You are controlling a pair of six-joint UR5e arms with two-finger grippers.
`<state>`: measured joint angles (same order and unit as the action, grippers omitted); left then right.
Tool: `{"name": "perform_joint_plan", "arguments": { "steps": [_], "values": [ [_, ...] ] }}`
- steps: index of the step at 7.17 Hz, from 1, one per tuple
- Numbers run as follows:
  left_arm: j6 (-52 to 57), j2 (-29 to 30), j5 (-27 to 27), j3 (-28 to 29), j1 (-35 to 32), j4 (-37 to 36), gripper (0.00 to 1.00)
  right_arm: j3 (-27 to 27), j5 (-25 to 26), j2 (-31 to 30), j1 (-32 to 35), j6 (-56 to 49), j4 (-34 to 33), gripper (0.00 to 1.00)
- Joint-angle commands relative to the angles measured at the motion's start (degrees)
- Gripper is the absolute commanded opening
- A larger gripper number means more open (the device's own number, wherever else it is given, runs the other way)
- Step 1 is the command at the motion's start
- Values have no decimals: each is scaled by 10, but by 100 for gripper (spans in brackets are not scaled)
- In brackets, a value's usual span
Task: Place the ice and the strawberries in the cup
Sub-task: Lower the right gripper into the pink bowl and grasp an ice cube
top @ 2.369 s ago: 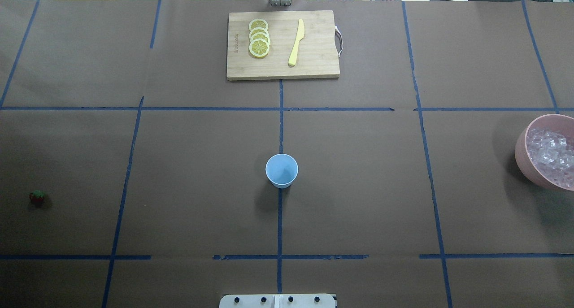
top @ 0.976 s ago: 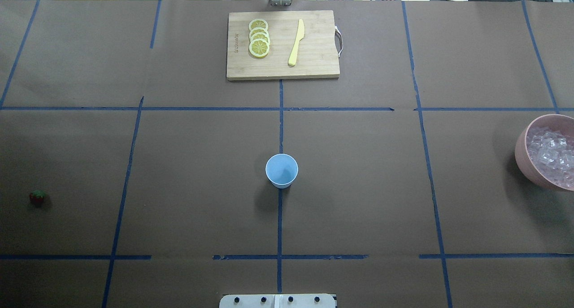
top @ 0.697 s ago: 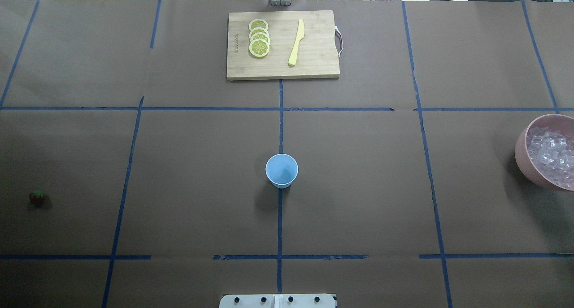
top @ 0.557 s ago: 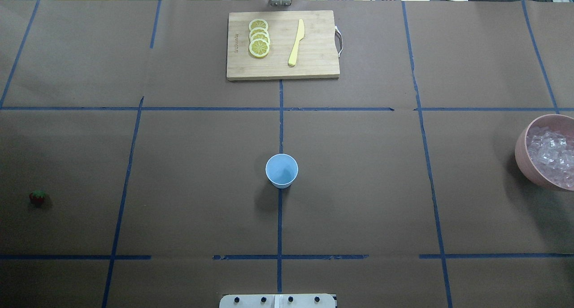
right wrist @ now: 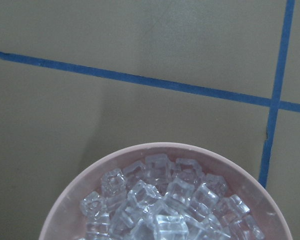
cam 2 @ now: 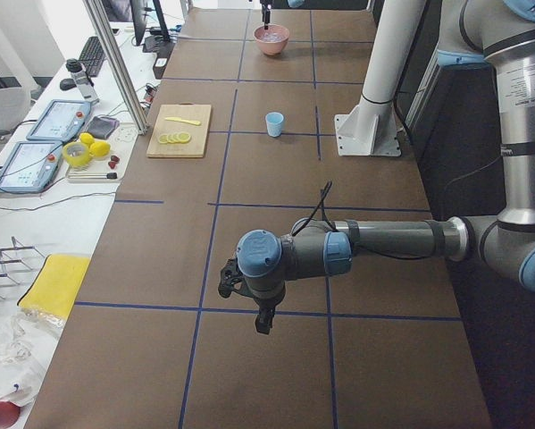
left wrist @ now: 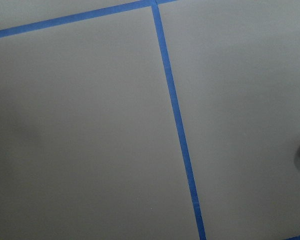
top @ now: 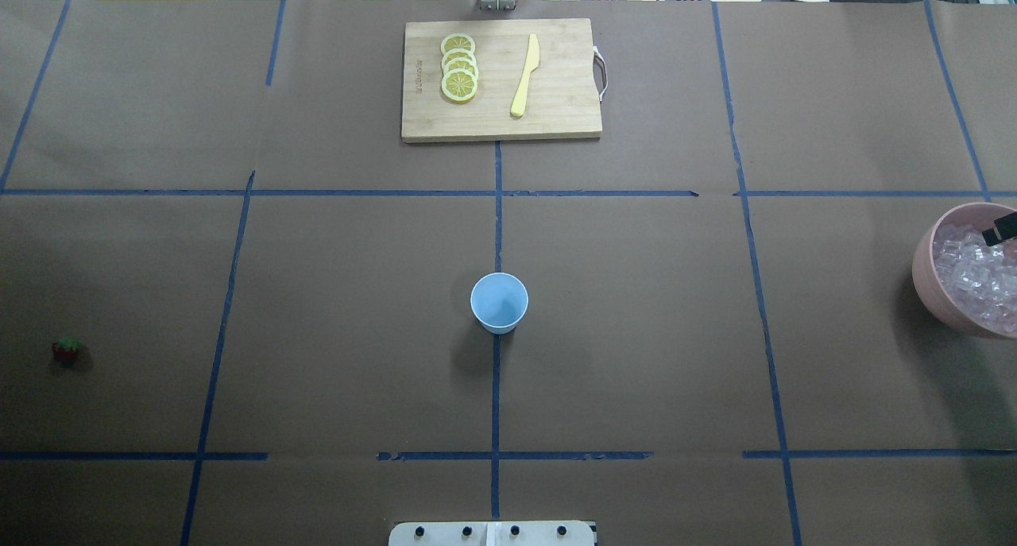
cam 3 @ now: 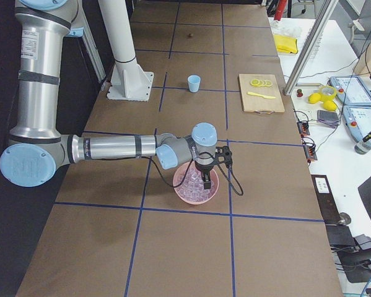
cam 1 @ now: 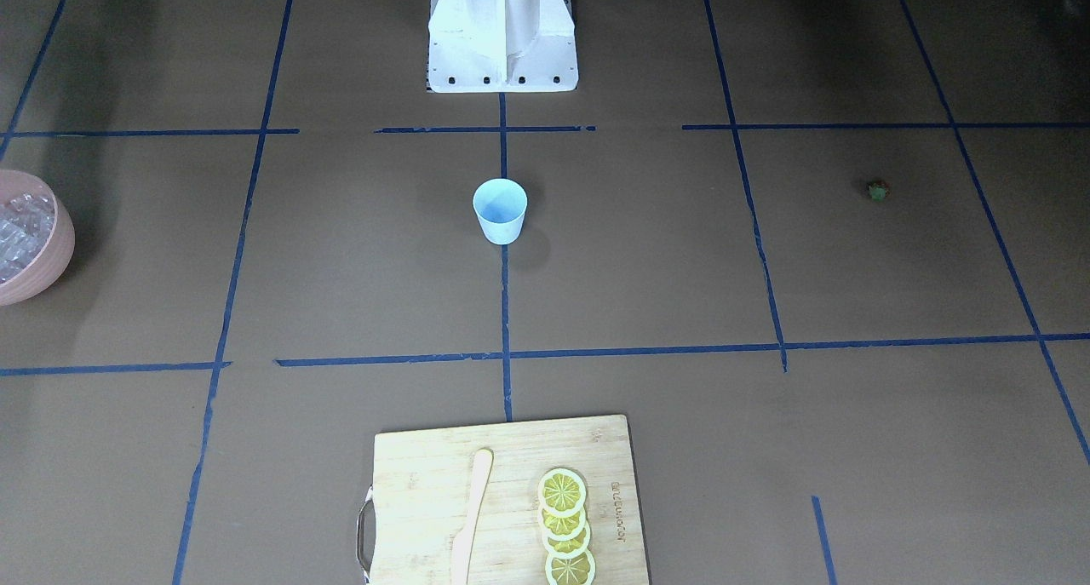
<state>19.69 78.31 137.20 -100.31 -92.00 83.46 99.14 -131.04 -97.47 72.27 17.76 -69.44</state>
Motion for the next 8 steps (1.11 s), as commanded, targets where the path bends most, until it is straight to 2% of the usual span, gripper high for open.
{"name": "perform_joint_plan", "arguments": {
  "steps": [1, 4, 8],
  "values": [
    [1, 0, 0, 2, 0, 0, 100, -9, 2, 4, -15, 2, 12, 98],
    [1, 0, 0, 5, 0, 0, 100, -39, 22, 19, -30, 0, 13, 94],
    [0, 0, 0, 5, 0, 0, 100, -40, 23, 18, -38, -1, 12, 88]
  ]
}}
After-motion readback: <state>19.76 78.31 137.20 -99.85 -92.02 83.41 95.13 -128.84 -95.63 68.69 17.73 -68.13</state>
